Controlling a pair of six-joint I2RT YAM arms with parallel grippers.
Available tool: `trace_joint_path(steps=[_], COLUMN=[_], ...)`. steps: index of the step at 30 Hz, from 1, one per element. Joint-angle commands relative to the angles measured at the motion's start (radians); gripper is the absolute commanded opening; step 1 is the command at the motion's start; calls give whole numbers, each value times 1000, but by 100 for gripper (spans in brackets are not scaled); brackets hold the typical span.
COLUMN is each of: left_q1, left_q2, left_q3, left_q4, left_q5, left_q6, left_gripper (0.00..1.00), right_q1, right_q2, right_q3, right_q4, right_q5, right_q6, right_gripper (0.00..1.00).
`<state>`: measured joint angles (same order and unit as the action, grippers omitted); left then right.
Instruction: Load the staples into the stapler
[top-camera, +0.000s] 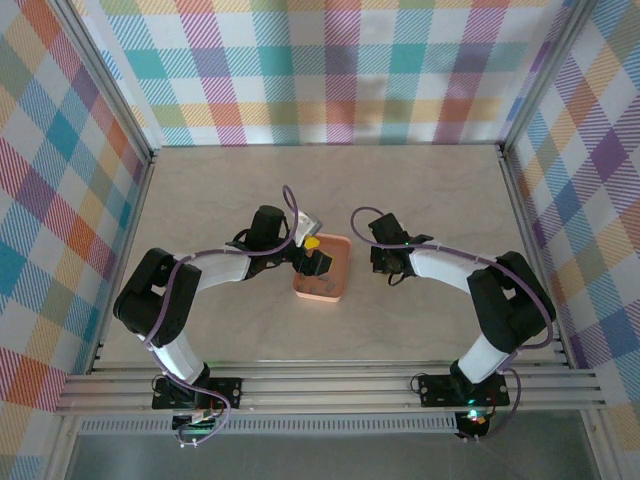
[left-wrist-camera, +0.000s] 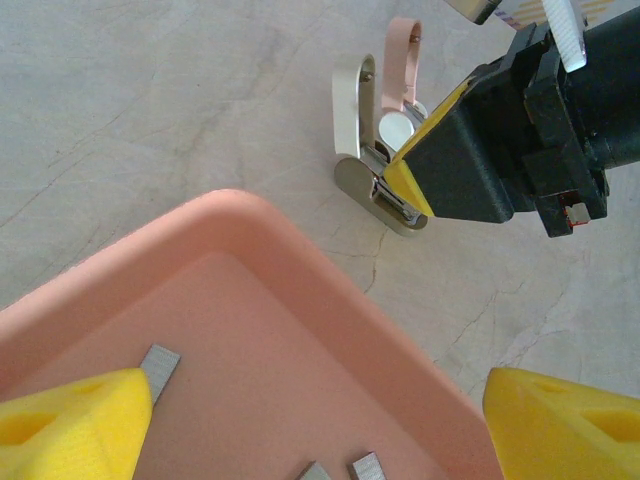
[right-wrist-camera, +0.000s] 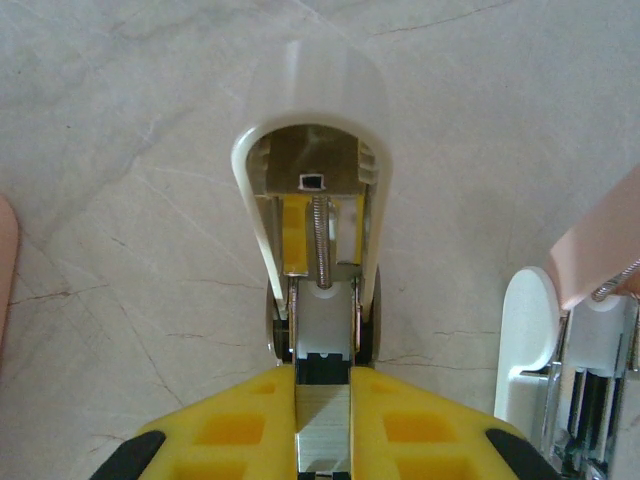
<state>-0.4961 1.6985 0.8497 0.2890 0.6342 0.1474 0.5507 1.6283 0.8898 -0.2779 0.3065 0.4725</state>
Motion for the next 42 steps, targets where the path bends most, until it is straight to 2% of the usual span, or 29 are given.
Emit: trace_joint_path(steps=[1, 19, 30, 37, 42], left_q1=[-10, -12, -12, -13, -13], left_q2=[-31, -36, -37, -38, -39], left_q3=[19, 16, 18, 17, 19], left_q4=[-8, -8, -14, -11, -15], left_q5=[2, 1, -6, -9, -14], left_q6=[18, 18, 18, 20, 24], left_gripper=[86, 86, 86, 86, 86], right_q1=[2, 3, -4, -83, -103], right_q2=[17, 2, -143, -133, -75], right_q3=[-9, -3, 29, 33, 47], right_q4=[-15, -18, -68, -72, -78], right_q5=[-3, -11, -10, -156, -193], right_q6=[17, 20, 16, 70, 90], right_gripper=[17, 26, 29, 25, 25])
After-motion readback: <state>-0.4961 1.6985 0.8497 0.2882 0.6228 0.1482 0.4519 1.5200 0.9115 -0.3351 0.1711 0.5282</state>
